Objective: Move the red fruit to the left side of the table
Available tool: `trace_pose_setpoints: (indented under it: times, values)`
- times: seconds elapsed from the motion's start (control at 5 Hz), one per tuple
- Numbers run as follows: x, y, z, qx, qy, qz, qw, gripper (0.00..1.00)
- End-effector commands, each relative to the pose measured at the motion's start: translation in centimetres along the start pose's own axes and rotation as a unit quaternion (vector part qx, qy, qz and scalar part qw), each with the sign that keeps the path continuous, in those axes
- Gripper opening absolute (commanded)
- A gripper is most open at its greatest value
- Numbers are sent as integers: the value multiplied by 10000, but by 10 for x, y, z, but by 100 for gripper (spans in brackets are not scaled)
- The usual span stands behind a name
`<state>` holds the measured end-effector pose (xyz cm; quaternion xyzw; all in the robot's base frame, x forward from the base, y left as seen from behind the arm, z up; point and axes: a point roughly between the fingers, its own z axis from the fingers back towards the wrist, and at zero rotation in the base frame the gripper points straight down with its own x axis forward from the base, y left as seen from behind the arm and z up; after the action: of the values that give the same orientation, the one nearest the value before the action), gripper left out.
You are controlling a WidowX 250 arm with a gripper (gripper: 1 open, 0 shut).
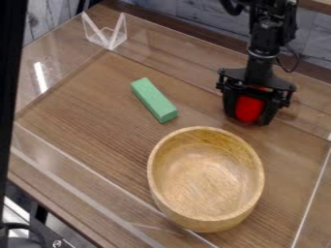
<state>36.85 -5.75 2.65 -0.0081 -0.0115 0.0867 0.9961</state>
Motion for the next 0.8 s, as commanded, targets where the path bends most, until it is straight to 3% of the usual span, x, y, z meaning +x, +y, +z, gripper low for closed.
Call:
trace_pose_setpoints:
  times: [0.0, 0.6]
  values:
    - [9, -3, 17, -64, -358, 17, 9993, 100]
    - [5, -4, 21, -48, -529, 142, 9985, 100]
